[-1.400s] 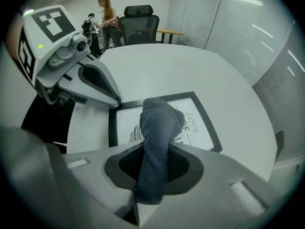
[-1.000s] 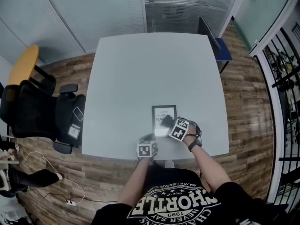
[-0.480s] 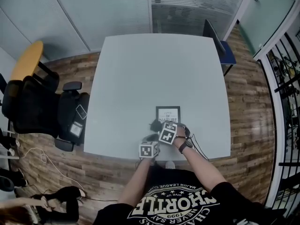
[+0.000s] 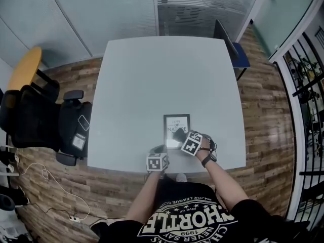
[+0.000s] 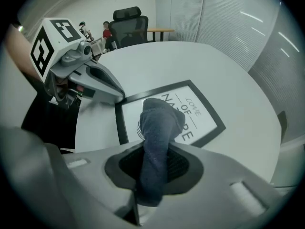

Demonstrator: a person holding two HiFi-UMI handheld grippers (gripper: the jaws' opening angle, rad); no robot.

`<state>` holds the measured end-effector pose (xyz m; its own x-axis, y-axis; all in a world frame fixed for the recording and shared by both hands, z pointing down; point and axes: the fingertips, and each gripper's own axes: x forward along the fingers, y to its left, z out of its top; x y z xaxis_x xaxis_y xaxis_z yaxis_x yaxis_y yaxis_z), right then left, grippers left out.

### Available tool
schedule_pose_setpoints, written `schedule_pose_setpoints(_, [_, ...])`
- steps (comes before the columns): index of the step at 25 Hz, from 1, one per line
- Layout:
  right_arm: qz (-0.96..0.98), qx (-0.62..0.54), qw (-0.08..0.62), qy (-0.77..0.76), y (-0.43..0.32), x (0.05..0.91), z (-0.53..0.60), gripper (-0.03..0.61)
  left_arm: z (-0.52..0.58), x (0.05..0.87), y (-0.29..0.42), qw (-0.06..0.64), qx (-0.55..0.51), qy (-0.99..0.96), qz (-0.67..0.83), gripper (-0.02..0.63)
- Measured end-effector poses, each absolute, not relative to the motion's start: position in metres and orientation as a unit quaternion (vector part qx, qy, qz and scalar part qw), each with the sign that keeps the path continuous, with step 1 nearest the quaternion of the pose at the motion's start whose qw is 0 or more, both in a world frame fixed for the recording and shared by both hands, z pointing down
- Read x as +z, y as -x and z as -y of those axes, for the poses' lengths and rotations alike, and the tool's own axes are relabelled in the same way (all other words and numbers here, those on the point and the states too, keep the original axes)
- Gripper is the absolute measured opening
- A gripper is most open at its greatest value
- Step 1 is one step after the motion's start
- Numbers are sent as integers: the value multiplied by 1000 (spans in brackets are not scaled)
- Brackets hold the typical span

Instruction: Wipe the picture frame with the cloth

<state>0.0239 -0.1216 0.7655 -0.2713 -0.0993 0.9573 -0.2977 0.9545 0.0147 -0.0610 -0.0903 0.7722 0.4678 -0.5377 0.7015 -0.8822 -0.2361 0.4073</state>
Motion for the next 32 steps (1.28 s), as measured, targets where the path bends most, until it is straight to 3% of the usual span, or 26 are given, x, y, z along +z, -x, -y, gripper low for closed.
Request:
schedule_pose_setpoints(9, [794, 96, 579, -155, -38, 762, 125, 78, 89, 772, 59, 401, 217, -756, 469, 6])
schedule_pose_setpoints(15, [828, 85, 539, -125, 12, 745, 124, 78, 88, 773, 60, 400, 218, -759, 464, 6])
schedule_pose_setpoints(22, [821, 58, 565, -61, 54, 766, 104, 78, 90, 773, 59, 401, 213, -762, 462, 6])
schedule_pose_setpoints(32, [801, 66, 588, -88, 5, 770, 103, 78, 89, 773, 60, 404, 207, -759, 466, 6])
